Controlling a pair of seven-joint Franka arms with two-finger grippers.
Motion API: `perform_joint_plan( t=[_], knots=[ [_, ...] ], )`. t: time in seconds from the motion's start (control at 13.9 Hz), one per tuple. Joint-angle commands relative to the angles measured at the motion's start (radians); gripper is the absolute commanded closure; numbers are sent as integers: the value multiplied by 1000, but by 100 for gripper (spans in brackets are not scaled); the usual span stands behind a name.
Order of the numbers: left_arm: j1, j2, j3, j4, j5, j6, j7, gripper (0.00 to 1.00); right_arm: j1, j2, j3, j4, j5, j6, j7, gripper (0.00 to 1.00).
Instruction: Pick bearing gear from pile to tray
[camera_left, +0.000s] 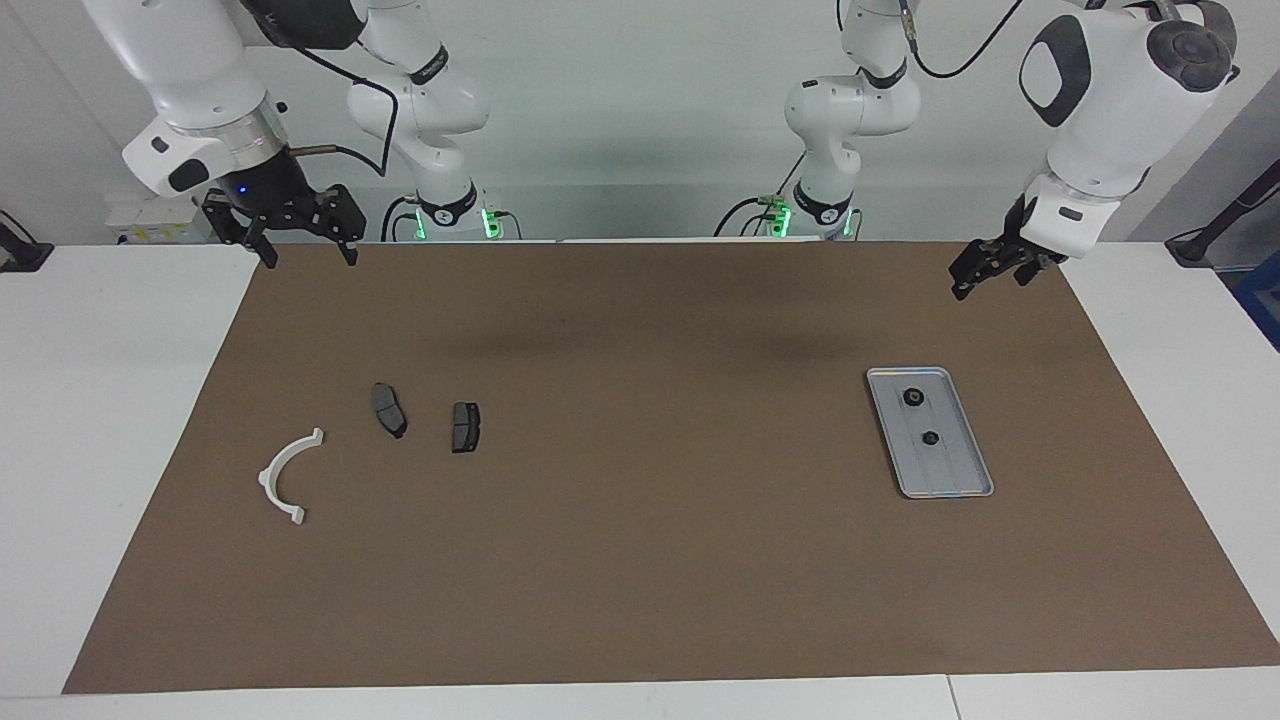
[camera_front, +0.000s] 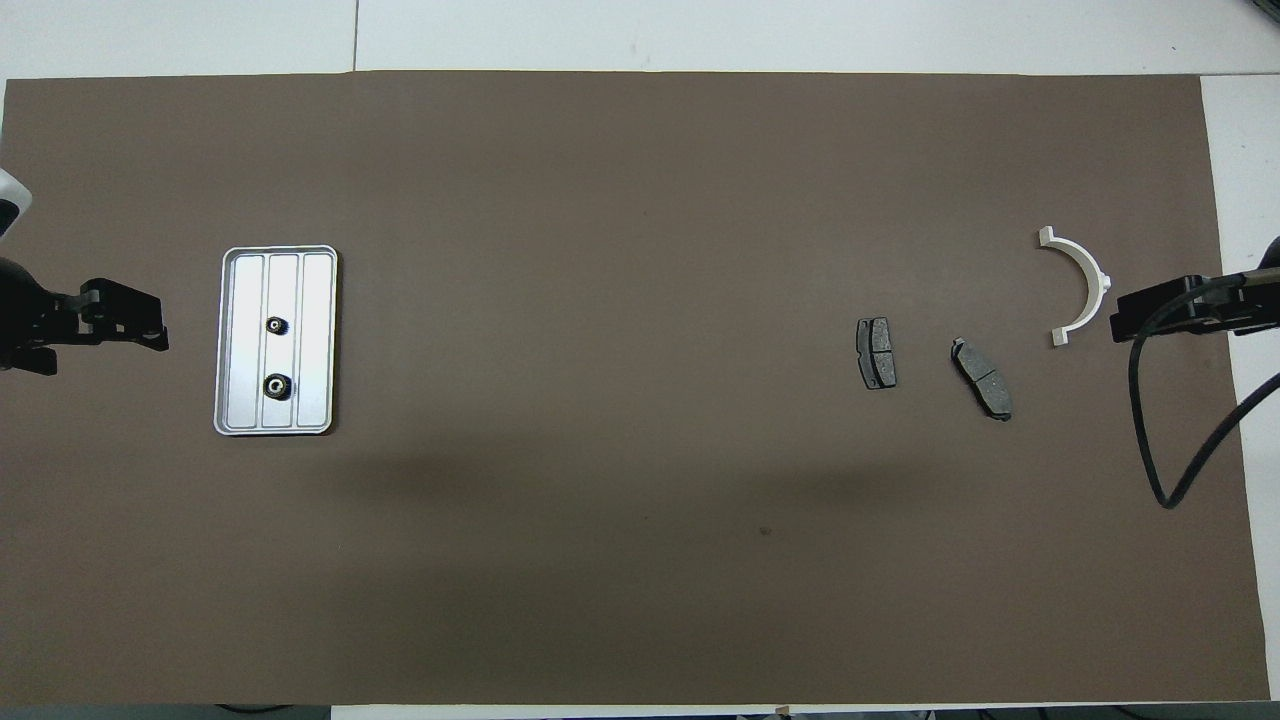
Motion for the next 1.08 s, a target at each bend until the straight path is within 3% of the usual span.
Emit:
perform_joint_plan(
  t=[0.0,1.01],
  knots=[
    [-4,-13,-5,-25,-1,29,7,0,-6,-24,1,-30,19,9,9,0],
    [-1,0,-12,4,-9,72,66,0,-1,-24,1,-28,19,8,12,0]
  ],
)
